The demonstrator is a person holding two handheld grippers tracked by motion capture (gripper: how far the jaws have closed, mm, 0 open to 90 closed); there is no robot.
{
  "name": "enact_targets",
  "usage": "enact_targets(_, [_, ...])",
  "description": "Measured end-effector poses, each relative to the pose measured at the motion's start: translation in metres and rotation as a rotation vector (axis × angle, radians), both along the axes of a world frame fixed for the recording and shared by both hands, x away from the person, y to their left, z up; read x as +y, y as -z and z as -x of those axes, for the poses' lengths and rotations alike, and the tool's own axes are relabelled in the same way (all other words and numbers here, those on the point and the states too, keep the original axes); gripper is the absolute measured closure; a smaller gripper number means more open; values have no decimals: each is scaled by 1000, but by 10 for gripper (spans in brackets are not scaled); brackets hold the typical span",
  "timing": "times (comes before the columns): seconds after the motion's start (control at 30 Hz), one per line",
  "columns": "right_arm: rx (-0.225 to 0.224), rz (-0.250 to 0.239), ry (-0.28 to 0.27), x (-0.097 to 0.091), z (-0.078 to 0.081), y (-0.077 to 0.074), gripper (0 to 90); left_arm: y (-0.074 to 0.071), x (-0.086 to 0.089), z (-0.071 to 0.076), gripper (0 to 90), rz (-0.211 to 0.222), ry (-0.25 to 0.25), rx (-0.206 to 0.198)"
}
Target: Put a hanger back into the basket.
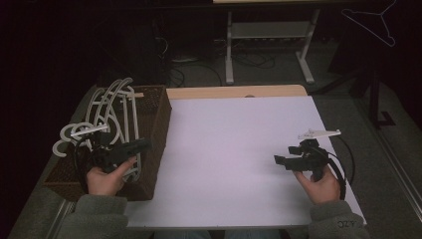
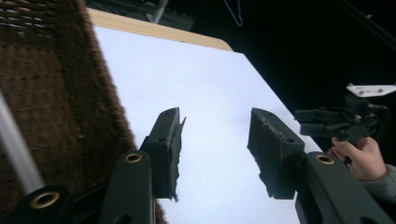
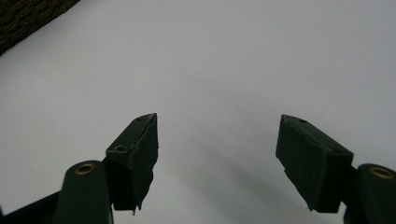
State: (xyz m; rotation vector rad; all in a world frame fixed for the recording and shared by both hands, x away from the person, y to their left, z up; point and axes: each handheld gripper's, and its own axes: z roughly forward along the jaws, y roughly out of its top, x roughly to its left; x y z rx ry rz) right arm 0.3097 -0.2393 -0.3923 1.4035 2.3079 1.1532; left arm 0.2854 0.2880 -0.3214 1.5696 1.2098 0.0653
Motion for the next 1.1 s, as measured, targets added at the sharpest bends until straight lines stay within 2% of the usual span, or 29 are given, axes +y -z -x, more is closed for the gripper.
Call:
enact_targets(0.07, [-4,4,-2,0,0,0,283,1,-5,1,535,6,12,-1])
enact_targets(0.13, [-2,5,-2,-1,1,1,282,2,-9,1,534,-19,30,-9])
enact_targets(0.37, [-6,1,0,-3,3,1,275,10,-26,1,525,-29,77,-2])
enact_targets(0.93, [-13,3,-5,-2,11,0,262,20,-62,8,507,-88,162,-35])
enact_targets(1.1, [-18,-1,-2,-3,13,-1,257,26,-72,9,499,-98,186,-31])
